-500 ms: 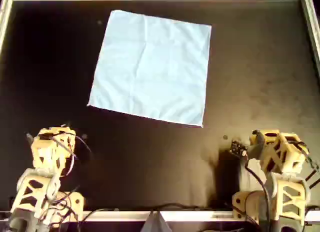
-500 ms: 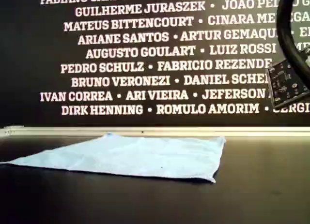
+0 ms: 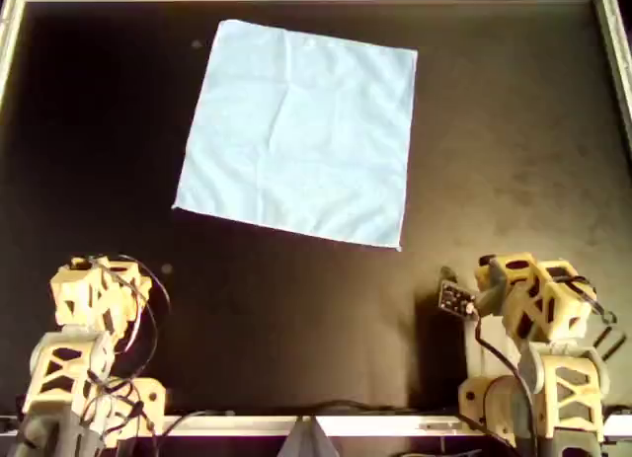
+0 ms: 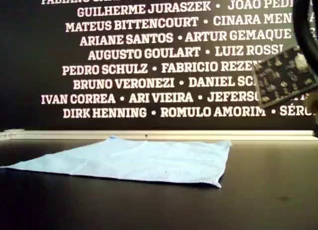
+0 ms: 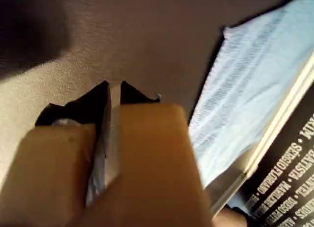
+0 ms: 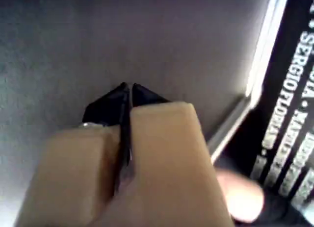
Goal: Fold a cloth
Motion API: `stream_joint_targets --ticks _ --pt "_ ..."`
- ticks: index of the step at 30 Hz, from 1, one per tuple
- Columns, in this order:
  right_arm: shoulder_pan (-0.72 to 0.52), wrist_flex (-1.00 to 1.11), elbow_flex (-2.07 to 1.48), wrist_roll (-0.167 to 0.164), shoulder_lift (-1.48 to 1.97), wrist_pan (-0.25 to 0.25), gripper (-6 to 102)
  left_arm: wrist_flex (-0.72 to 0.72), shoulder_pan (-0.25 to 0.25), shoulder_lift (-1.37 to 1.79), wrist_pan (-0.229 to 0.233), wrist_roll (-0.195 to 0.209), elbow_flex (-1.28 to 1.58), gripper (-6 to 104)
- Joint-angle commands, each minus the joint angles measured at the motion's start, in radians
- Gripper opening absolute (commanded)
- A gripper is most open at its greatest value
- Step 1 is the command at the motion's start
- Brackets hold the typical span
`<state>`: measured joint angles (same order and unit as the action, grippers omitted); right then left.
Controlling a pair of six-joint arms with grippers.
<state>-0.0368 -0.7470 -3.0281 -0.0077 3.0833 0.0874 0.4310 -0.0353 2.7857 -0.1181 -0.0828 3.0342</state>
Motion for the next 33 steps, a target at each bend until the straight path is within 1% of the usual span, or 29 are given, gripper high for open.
stream_joint_targets --ticks 1,4,7,8,9,19,20,21,24,25,26,29,31,33 --pt "0.005 0.044 -0.012 0.002 0.018 0.003 1 0.0 -0.023 0.002 -0.005 -0.003 -0.014 6" --pt "0.011 0.044 -0.012 0.005 0.018 0.017 1 0.0 -0.023 0.002 -0.005 0.005 -0.014 6" --pt "0.008 0.044 -0.012 0.005 0.018 0.003 1 0.0 -0.021 0.006 -0.006 0.008 -0.014 6" --pt "0.009 0.044 -0.012 0.006 0.018 0.015 1 0.0 -0.021 0.009 -0.006 0.008 -0.014 6" --pt "0.011 0.044 -0.012 0.006 0.018 0.017 1 0.0 -0.021 0.008 -0.006 0.008 -0.014 6" --pt "0.012 0.044 -0.011 0.006 0.021 0.018 1 0.0 -0.021 0.018 -0.006 -0.003 -0.014 6" --pt "0.011 0.044 -0.011 -0.006 0.021 0.018 1 0.0 -0.021 0.02 -0.006 -0.003 -0.014 6" --pt "0.002 0.044 -0.011 -0.006 0.021 0.005 1 0.0 -0.021 0.02 -0.006 -0.002 -0.014 6" --pt "-0.002 0.044 -0.011 -0.008 0.02 0.002 1 0.0 -0.021 0.023 -0.006 -0.003 -0.014 7" --pt "-0.002 0.044 -0.011 0.003 0.028 0.015 2 -0.012 -0.021 0.023 -0.006 -0.003 -0.014 7" --pt "0.011 0.046 -0.008 0.003 0.029 0.018 2 -0.018 -0.021 0.023 -0.006 -0.003 -0.015 7" --pt "0.014 0.071 0.008 0.006 0.031 0.026 2 -0.02 -0.021 0.043 -0.006 -0.003 -0.018 11" --pt "0.014 0.112 0.025 0.006 0.031 0.04 5 -0.02 -0.021 0.098 -0.006 0.008 -0.018 19" --pt "0.014 0.135 0.028 0.006 0.031 0.054 11 -0.02 -0.021 0.169 -0.006 0.009 -0.006 30"
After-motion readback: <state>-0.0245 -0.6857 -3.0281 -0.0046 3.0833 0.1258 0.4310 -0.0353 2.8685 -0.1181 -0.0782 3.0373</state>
